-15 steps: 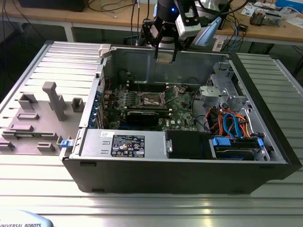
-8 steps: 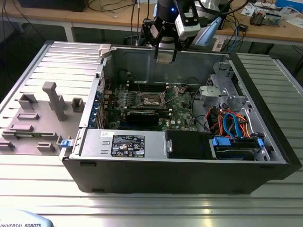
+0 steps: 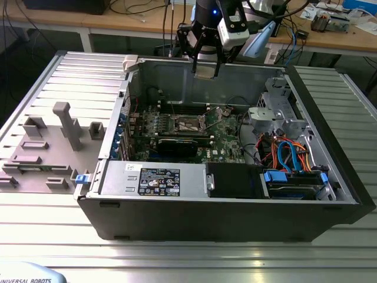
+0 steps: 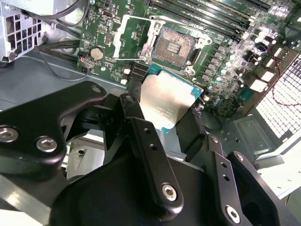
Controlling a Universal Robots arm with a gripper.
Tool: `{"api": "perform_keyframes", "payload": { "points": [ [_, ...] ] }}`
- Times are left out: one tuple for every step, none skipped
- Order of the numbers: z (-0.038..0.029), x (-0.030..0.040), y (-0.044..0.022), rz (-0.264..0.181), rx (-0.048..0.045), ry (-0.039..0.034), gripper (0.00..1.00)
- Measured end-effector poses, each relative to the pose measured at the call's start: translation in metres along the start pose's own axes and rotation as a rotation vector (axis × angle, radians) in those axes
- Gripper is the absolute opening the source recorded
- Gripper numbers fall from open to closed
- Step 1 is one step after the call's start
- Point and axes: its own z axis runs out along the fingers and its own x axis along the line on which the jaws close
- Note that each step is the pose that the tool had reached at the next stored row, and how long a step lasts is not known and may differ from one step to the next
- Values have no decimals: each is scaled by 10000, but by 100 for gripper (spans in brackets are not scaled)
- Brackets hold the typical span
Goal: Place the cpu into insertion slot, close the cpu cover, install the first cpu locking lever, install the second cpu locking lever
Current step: 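Place the cpu into insertion slot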
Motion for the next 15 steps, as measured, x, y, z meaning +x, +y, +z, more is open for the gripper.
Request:
{"api": "perform_keyframes", "payload": {
  "points": [
    [0, -1, 0, 3, 0, 0, 54],
    [1, -1, 0, 51, -2, -5, 54],
    [1, -1, 0, 100, -2, -9, 54],
    [3, -1, 0, 224, -5, -21, 54],
    [5, -1, 0, 402, -8, -36, 54],
    [7, -1, -1, 582, -12, -52, 54],
    [9, -1, -1, 746, -15, -66, 54],
    [10, -1, -1, 824, -16, -74, 54],
    [11, -1, -1, 929, -19, -84, 54],
    [12, -1, -1, 1041, -21, -94, 54],
    [13, -1, -1, 1112, -22, -100, 54],
    [13, -1, -1, 1183, -24, -106, 54],
    [14, -1, -1, 1308, -26, -117, 54],
    [15, -1, -1, 1413, -27, -127, 54],
    [16, -1, -1, 1481, -30, -133, 54]
  ]
}}
